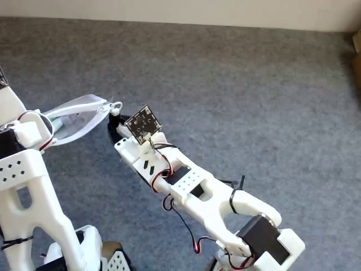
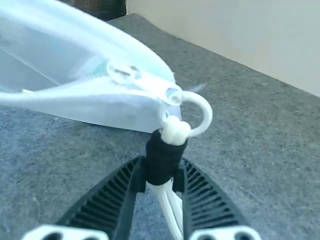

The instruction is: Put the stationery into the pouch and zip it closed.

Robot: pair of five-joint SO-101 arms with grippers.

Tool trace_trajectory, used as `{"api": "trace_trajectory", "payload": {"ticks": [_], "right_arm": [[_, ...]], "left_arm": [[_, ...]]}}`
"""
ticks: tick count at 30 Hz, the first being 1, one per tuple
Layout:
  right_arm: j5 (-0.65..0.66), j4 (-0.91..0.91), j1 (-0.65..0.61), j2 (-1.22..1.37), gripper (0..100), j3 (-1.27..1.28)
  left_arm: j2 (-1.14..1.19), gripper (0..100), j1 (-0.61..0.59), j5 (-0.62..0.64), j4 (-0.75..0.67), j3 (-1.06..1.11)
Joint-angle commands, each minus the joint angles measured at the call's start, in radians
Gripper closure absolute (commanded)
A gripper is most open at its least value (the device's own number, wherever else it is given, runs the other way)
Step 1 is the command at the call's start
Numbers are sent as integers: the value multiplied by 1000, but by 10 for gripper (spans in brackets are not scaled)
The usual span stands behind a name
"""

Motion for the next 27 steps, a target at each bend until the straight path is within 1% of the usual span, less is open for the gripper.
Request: {"api": "trace_trajectory", "payload": {"ticks": [1,4,5,8,20,23,27], "right_arm": [[18,-25,33,-13,953,-51],[117,-25,38,-38,997,-51],[141,-22,38,-61,995,-51],[157,19,38,-142,993,-13],[157,469,41,-406,993,18],[163,550,39,-453,993,21],[163,699,39,-515,993,18]], "left_arm": [[4,992,18,-6,-17,4],[4,992,18,-6,-17,4],[4,992,18,-6,-17,4],[4,992,18,-6,-17,4],[1,990,18,-5,-17,2],[-4,939,18,0,-11,2],[-4,815,18,3,-9,2]]}}
